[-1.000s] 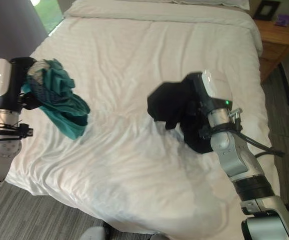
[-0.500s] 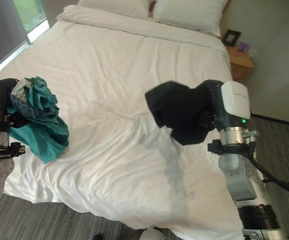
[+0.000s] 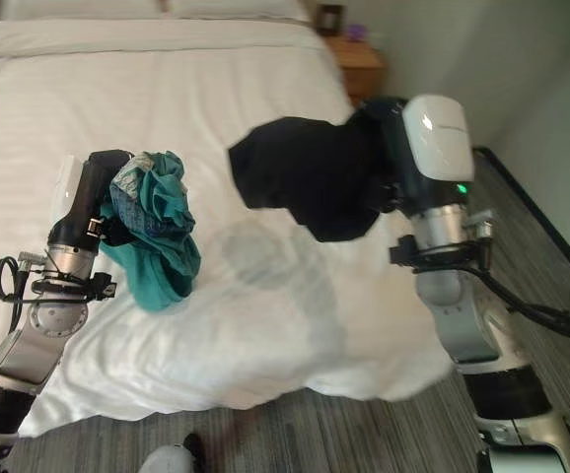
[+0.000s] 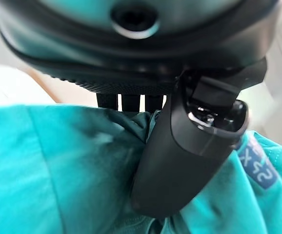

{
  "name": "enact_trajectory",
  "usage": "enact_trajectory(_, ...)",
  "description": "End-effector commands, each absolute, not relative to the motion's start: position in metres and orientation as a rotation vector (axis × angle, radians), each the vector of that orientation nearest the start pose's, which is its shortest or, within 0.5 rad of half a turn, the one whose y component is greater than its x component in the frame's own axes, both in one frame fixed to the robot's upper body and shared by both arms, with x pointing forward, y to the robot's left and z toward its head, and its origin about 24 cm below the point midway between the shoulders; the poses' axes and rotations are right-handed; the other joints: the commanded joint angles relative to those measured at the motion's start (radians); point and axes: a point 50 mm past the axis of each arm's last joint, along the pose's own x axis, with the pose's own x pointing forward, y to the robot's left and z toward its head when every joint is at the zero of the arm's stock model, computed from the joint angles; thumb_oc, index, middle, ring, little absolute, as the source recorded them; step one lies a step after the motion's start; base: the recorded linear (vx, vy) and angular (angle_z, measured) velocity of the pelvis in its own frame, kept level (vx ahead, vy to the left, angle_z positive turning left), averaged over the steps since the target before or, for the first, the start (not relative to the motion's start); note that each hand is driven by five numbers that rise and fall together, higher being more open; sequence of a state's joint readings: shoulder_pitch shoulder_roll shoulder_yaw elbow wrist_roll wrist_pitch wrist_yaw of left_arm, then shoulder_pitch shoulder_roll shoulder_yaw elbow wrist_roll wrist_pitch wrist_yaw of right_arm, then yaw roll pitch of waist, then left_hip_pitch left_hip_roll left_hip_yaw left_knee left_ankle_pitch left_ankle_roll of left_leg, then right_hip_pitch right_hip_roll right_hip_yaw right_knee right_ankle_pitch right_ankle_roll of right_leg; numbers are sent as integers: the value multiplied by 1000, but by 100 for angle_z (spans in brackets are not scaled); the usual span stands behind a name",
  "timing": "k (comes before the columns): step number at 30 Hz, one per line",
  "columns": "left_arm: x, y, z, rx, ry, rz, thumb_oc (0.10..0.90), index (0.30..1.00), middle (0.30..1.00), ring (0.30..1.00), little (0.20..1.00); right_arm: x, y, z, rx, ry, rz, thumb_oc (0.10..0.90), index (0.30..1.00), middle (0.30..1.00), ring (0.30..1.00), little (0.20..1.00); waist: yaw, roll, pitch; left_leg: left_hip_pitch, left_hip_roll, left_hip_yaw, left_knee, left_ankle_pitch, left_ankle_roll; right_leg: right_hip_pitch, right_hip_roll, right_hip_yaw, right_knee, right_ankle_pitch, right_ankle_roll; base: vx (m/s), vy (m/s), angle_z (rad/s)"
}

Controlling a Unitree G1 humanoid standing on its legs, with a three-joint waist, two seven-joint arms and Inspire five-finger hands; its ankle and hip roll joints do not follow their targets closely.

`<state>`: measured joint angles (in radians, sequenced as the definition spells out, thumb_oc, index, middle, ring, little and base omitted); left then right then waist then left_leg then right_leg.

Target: Pick up bed clothes into laundry basket.

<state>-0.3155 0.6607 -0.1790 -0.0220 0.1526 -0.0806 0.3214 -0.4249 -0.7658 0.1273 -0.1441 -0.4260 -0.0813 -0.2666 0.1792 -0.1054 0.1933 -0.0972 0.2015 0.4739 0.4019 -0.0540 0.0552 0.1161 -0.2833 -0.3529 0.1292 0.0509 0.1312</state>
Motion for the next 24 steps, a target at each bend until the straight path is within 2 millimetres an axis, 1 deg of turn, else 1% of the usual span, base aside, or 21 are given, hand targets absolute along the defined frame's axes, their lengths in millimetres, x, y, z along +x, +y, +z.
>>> enact_trajectory(1, 285, 194, 225, 643, -836, 196, 400, 300, 300, 300, 300, 276, -209, 289, -1104, -1012, -316, 400, 300, 300, 300, 300, 14, 86, -155, -55, 28, 59, -454, 284, -123, 215, 56, 25, -50, -203, 91, -359, -319, -141)
enact_trajectory(2, 284, 199, 225, 638, -830, 228, 400, 300, 300, 300, 300, 277, -201, 288, -1078, -1029, -276, 400, 300, 300, 300, 300, 8, 106, -144, -68, 92, 81, -457, 334, -158, 217, 112, 25, -108, -235, 66, -380, -341, -149)
enact_trajectory(3, 285, 202, 223, 625, -818, 245, 400, 300, 300, 300, 300, 277, -197, 286, -1071, -1033, -250, 400, 300, 300, 300, 300, 4, 114, -135, -78, 110, 80, -459, 348, -169, 215, 135, 29, -136, -233, 60, -475, -363, -152)
enact_trajectory(4, 285, 205, 223, 611, -814, 265, 400, 300, 300, 300, 300, 277, -194, 285, -1063, -1035, -231, 400, 300, 300, 300, 300, 5, 128, -125, -86, 116, 55, -460, 359, -180, 211, 149, 37, -162, -225, 55, -328, -214, -128)
enact_trajectory(5, 285, 206, 222, 596, -817, 280, 400, 300, 300, 300, 300, 279, -191, 285, -1071, -1036, -214, 400, 300, 300, 300, 300, 14, 138, -104, -97, 114, -7, -458, 374, -195, 212, 154, 45, -183, -216, 49, -320, -173, -120)
enact_trajectory(6, 286, 206, 222, 581, -819, 295, 400, 300, 300, 300, 300, 279, -191, 284, -1078, -1029, -208, 400, 300, 300, 300, 300, 22, 143, -83, -102, 95, -98, -456, 368, -205, 199, 155, 63, -194, -205, 40, -355, -261, -116)
enact_trajectory(7, 285, 207, 220, 555, -815, 308, 400, 300, 300, 300, 300, 281, -192, 279, -1091, -1009, -196, 400, 300, 300, 300, 300, 27, 132, -60, -99, 39, -250, -412, 315, -203, 182, 151, 96, -202, -187, 27, -341, -263, -119)
enact_trajectory(8, 283, 207, 218, 553, -816, 314, 400, 300, 300, 300, 300, 280, -193, 277, -1107, -999, -189, 400, 300, 300, 300, 300, 22, 121, -50, -93, -8, -343, -373, 266, -198, 172, 150, 118, -210, -174, 18, -426, -340, -117)
enact_trajectory(9, 280, 205, 217, 554, -827, 320, 400, 300, 300, 300, 300, 281, -193, 272, -1118, -978, -164, 400, 300, 300, 300, 300, 7, 94, -41, -64, -94, -451, -272, 152, -171, 117, 135, 176, -216, -133, 7, -344, -266, -101)
enact_trajectory(10, 279, 203, 215, 546, -829, 320, 400, 300, 300, 300, 300, 282, -195, 269, -1118, -962, -159, 400, 300, 300, 300, 300, 1, 87, -48, -36, -135, -477, -237, 84, -162, 86, 134, 201, -216, -122, 6, -389, -251, -111)
enact_trajectory(11, 278, 202, 217, 534, -838, 318, 400, 300, 300, 300, 300, 283, -196, 269, -1125, -955, -164, 400, 300, 300, 300, 300, -9, 76, -46, -17, -187, -505, -157, 51, -151, 50, 133, 235, -216, -92, 4, -199, -151, -103)
enact_trajectory(13, 276, 197, 220, 509, -864, 302, 400, 300, 300, 300, 300, 282, -201, 269, -1151, -947, -190, 400, 300, 300, 300, 300, -23, 73, -54, 1, -239, -524, -90, -18, -128, 23, 147, 272, -216, -82, 9, -111, -64, -95)
enact_trajectory(14, 277, 195, 221, 501, -863, 307, 400, 300, 300, 300, 300, 281, -211, 264, -1183, -906, -211, 400, 300, 300, 300, 300, -45, 90, -73, 62, -242, -521, -191, -52, -97, 5, 166, 285, -214, -74, 15, -13, 36, -58)
enact_trajectory(15, 277, 194, 221, 488, -865, 309, 400, 300, 300, 300, 300, 281, -218, 263, -1191, -886, -239, 400, 300, 300, 300, 300, -63, 100, -85, 90, -247, -523, -246, -52, -80, -5, 174, 284, -206, -63, 17, 71, 57, -49)
enact_trajectory(16, 279, 189, 222, 484, -871, 293, 400, 300, 300, 300, 300, 279, -226, 258, -1194, -850, -261, 400, 300, 300, 300, 300, -72, 102, -100, 120, -240, -520, -314, -30, -73, -8, 181, 285, -194, -58, 16, 89, 34, -67)
enact_trajectory(17, 279, 189, 222, 484, -871, 292, 400, 300, 300, 300, 300, 278, -226, 258, -1194, -849, -262, 400, 300, 300, 300, 300, -71, 102, -99, 124, -240, -520, -317, -29, -73, -6, 181, 286, -194, -59, 16, 131, -14, -42)
enact_trajectory(18, 287, 178, 229, 468, -884, 255, 400, 300, 300, 300, 300, 276, -238, 252, -1184, -812, -317, 400, 300, 300, 300, 300, -109, 101, -122, 160, -229, -511, -417, 6, -67, -48, 193, 272, -127, -40, 29, 68, -23, -14)
enact_trajectory(21, 291, 175, 234, 476, -891, 240, 400, 300, 300, 300, 300, 278, -238, 253, -1183, -816, -327, 400, 300, 300, 300, 300, -110, 106, -123, 179, -215, -480, -463, 25, -67, -69, 197, 264, -88, -38, 41, -6, -36, -29)
enact_trajectory(22, 296, 171, 242, 501, -905, 225, 400, 300, 300, 300, 300, 281, -233, 259, -1161, -843, -330, 400, 300, 300, 300, 300, -106, 115, -118, 176, -197, -451, -488, 40, -70, -105, 191, 210, -27, -26, 57, -39, -24, -82)
enact_trajectory(23, 296, 171, 242, 501, -906, 225, 400, 300, 300, 300, 300, 281, -233, 259, -1161, -843, -330, 400, 300, 300, 300, 300, -106, 114, -118, 176, -197, -450, -488, 41, -70, -106, 191, 210, -26, -27, 57, -84, -39, -92)
enact_trajectory(24, 298, 173, 249, 508, -918, 241, 400, 300, 300, 300, 300, 281, -230, 261, -1146, -860, -331, 400, 300, 300, 300, 300, -104, 129, -105, 178, -170, -424, -489, 42, -78, -141, 160, 130, 43, -24, 82, -96, -30, -76)
